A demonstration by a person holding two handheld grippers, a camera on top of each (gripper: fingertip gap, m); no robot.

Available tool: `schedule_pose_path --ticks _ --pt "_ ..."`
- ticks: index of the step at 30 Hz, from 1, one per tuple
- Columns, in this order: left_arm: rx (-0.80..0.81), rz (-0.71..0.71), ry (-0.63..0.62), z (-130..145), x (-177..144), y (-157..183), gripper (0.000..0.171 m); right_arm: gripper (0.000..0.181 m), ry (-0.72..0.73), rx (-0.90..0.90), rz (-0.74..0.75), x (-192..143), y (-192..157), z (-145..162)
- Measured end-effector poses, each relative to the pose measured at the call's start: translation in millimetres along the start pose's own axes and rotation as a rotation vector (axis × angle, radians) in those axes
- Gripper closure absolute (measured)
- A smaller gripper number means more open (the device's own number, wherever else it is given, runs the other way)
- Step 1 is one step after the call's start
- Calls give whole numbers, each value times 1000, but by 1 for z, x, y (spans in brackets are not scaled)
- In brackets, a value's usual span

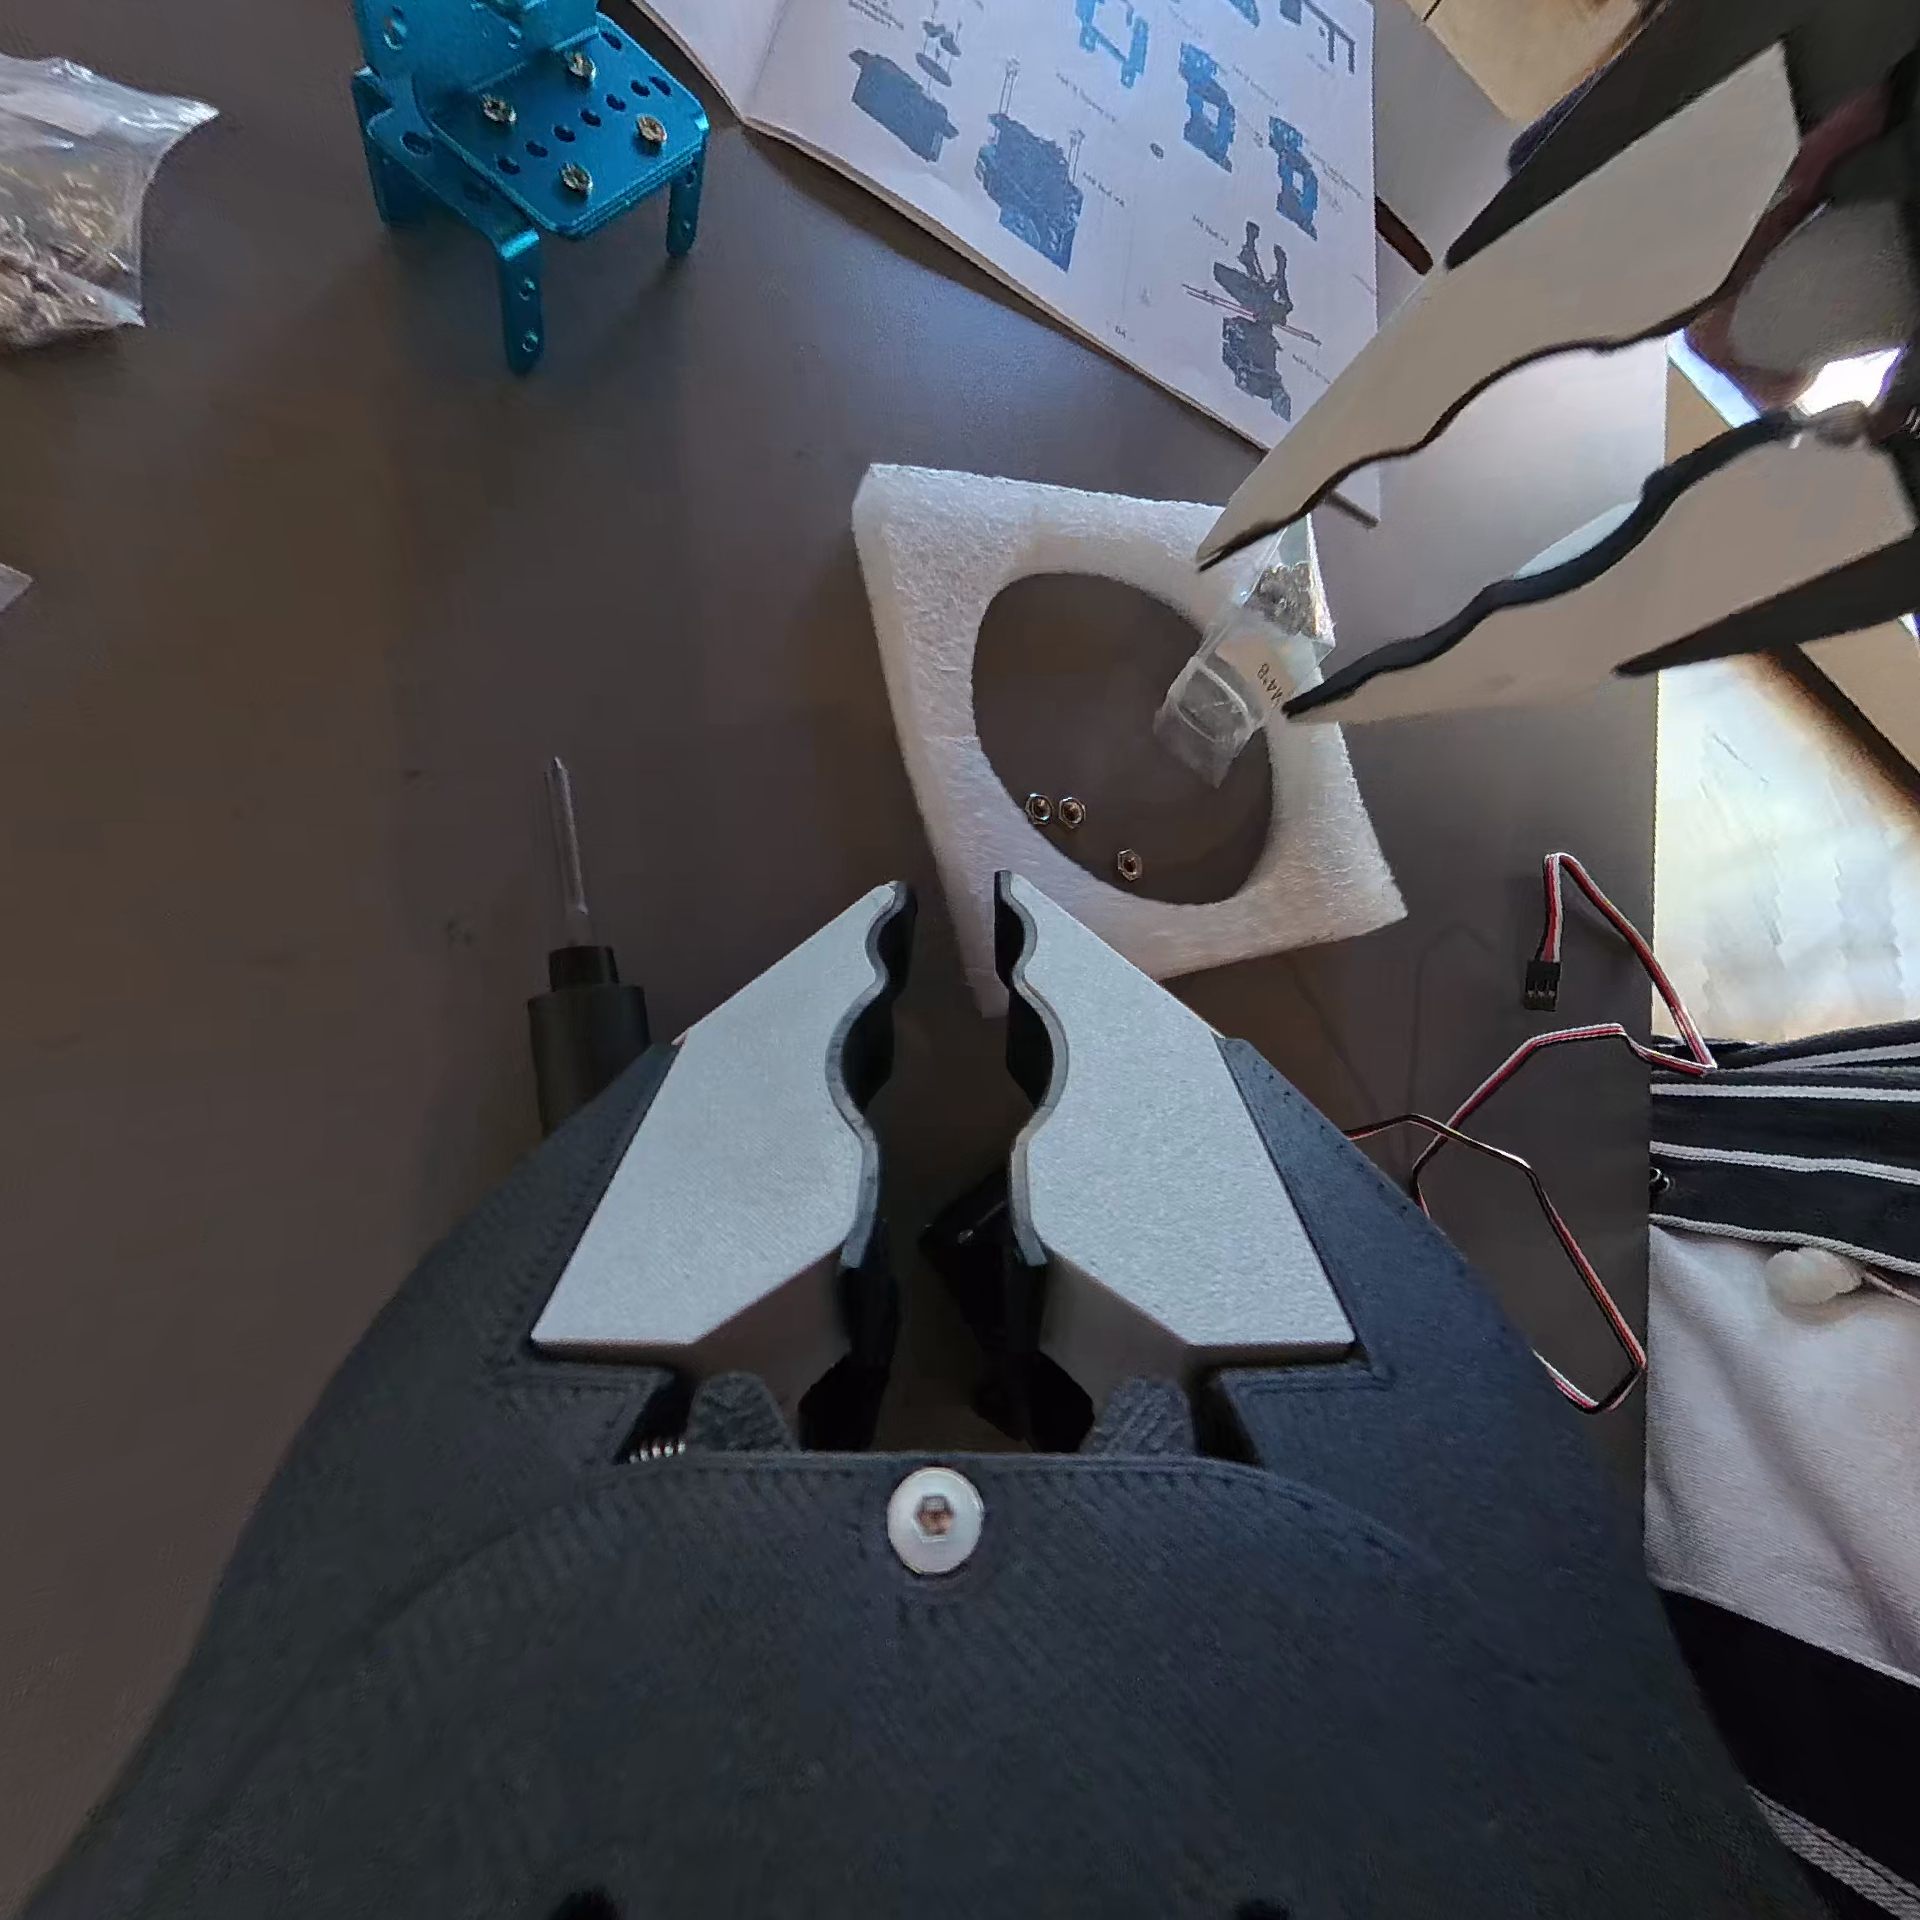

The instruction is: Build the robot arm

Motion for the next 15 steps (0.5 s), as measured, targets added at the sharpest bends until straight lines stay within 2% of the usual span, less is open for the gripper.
schedule_pose_path --ticks 6,9,15 --pt "-5 6 3 0 0 0 158 140 34 76 -105 -6 2 9" --pt "-5 7 5 0 0 0 158 153 31 104 -136 -3 1 12" --pt "-6 8 6 0 0 0 158 160 51 94 -99 -3 3 12"
Point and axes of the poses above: each gripper's, where its closed fingertips meet, x out along the fingers, z out of its underside, y = z × x across the jaws, the point moved 3 cm from there along -x, back along the fingers, and after that the axes turned 11 degrees about z, right-handed, at the moved point
